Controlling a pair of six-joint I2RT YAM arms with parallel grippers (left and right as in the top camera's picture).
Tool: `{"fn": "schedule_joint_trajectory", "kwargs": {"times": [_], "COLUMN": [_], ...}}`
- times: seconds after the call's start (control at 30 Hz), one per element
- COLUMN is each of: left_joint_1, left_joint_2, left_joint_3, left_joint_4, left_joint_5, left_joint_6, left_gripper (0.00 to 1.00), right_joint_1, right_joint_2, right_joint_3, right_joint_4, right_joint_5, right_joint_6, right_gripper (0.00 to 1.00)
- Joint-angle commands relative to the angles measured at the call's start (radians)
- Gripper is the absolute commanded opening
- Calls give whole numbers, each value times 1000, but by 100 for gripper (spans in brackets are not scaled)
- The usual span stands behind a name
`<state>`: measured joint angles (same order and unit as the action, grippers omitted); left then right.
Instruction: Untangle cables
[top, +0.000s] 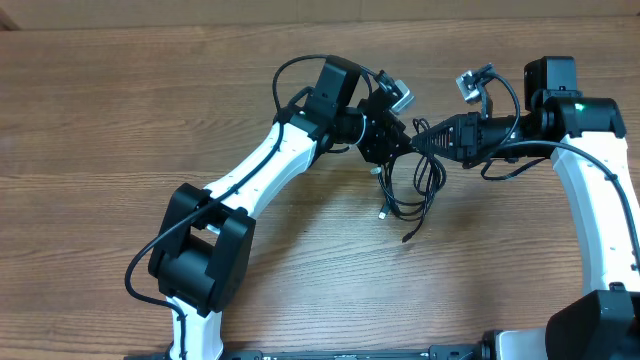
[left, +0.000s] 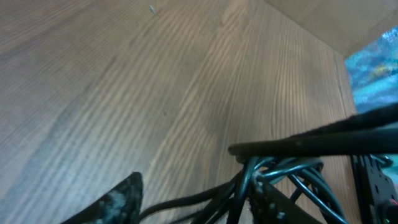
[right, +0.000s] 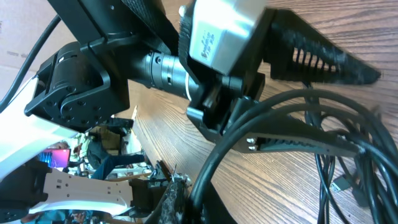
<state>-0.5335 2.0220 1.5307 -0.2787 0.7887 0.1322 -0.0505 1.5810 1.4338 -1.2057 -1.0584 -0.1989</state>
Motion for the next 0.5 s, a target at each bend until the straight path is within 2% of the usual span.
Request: {"fn": "schedule_joint_trajectory", "kwargs": {"times": [0.0, 0.1, 0.33, 0.37, 0.43, 0.47], "left_joint_1": [-3, -1, -19, -21, -23, -23], "left_joint_2": [14, 14, 18, 18, 18, 18], "left_joint_3": [11, 11, 11, 11, 11, 11], "left_joint_4": [-25, -32, -34, -34, -39, -40], "left_joint_5": [28, 78, 73, 65, 39, 39], "left_joint_6": [22, 29, 29, 29, 29, 29], "left_gripper": [53, 53, 58, 55, 29, 20], "right_joint_1": [5, 5, 5, 5, 5, 5], "right_joint_2": [-12, -12, -12, -12, -12, -12], "right_joint_3": [21, 21, 21, 21, 21, 21], "right_joint_4": [-1, 0, 0, 0, 0, 0], "right_joint_5": [-31, -31, -32, -32, -33, -35], "right_joint_6": [-12, -12, -12, -12, -12, -12], "right_gripper": [4, 4, 4, 4, 4, 4]}}
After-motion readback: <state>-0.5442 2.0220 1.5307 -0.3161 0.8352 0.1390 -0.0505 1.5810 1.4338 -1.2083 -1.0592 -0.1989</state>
